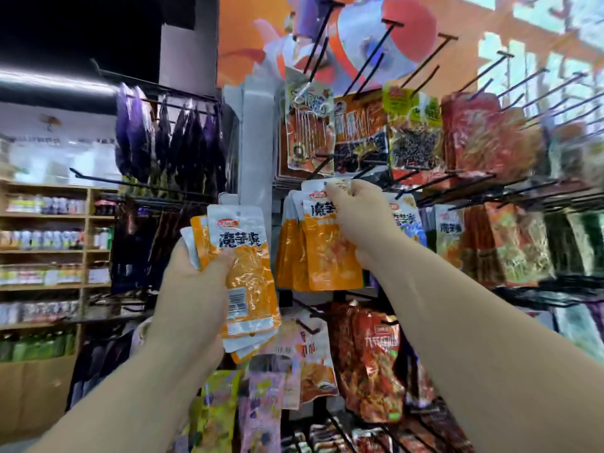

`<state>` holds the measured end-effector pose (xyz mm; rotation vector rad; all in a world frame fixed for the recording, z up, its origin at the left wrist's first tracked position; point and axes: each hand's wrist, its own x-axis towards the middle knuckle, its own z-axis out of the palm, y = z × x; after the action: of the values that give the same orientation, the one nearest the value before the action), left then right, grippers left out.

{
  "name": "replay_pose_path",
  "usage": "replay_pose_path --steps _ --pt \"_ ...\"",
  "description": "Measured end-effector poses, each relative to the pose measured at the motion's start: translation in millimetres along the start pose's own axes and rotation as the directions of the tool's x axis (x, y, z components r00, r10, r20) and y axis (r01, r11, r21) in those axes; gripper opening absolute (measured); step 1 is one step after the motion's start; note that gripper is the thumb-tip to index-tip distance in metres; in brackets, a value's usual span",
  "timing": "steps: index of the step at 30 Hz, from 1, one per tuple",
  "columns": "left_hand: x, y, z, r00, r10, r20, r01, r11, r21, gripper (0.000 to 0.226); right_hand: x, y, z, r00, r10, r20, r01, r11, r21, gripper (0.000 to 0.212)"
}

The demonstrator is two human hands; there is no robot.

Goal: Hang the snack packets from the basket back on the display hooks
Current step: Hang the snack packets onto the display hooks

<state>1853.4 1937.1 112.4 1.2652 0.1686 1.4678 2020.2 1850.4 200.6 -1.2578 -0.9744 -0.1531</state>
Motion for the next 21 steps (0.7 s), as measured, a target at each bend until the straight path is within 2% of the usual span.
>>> replay_pose_path --steps 2,4,7,11,14,15,17,19,21 --pt "0.1 -0.2 -0.3 1.000 -0.003 -0.006 0.003 1.000 0.001 0.019 2.4 -1.0 3.9 0.999 0.034 0.009 -0.034 0.999 0.000 0.037" --pt "0.1 0.4 -1.0 1.000 -0.010 -0.005 0.010 1.000 0.002 0.019 4.0 -1.8 7.0 0.998 0.051 0.021 -0.052 0.999 0.007 0.028" --pt "1.8 1.0 -3.4 1.000 -0.014 0.000 0.014 1.000 0.009 0.019 9.1 -1.8 9.7 0.997 0.070 0.027 -0.072 0.995 0.066 0.028" --pt "4.2 0.6 -3.9 1.000 -0.007 0.025 0.006 1.000 0.023 0.022 11.8 1.2 7.1 0.997 0.058 0.059 -0.065 0.990 0.127 0.016" --pt "3.5 0.3 -1.9 0.999 -0.004 0.044 0.003 1.000 0.030 0.024 11.6 4.0 3.8 0.997 -0.055 -0.054 0.057 0.998 0.019 0.017" --pt "3.3 0.1 -1.2 0.999 -0.001 0.050 -0.001 0.999 0.033 0.024 11.6 5.9 4.3 0.989 -0.112 -0.100 0.110 0.994 -0.022 0.022" --pt "3.2 -0.3 -0.3 0.998 0.007 0.057 -0.009 0.999 0.037 0.024 12.4 10.1 8.6 0.958 -0.238 -0.157 0.225 0.969 -0.101 0.018" --pt "3.3 -0.6 -0.5 0.998 0.013 0.066 -0.016 0.999 0.040 0.025 10.4 13.8 13.1 0.914 -0.373 -0.162 0.332 0.914 -0.233 0.010" --pt "3.6 -1.0 -1.3 0.997 0.020 0.070 -0.023 0.999 0.043 0.025 9.2 17.0 14.5 0.878 -0.455 -0.150 0.386 0.857 -0.342 0.021"
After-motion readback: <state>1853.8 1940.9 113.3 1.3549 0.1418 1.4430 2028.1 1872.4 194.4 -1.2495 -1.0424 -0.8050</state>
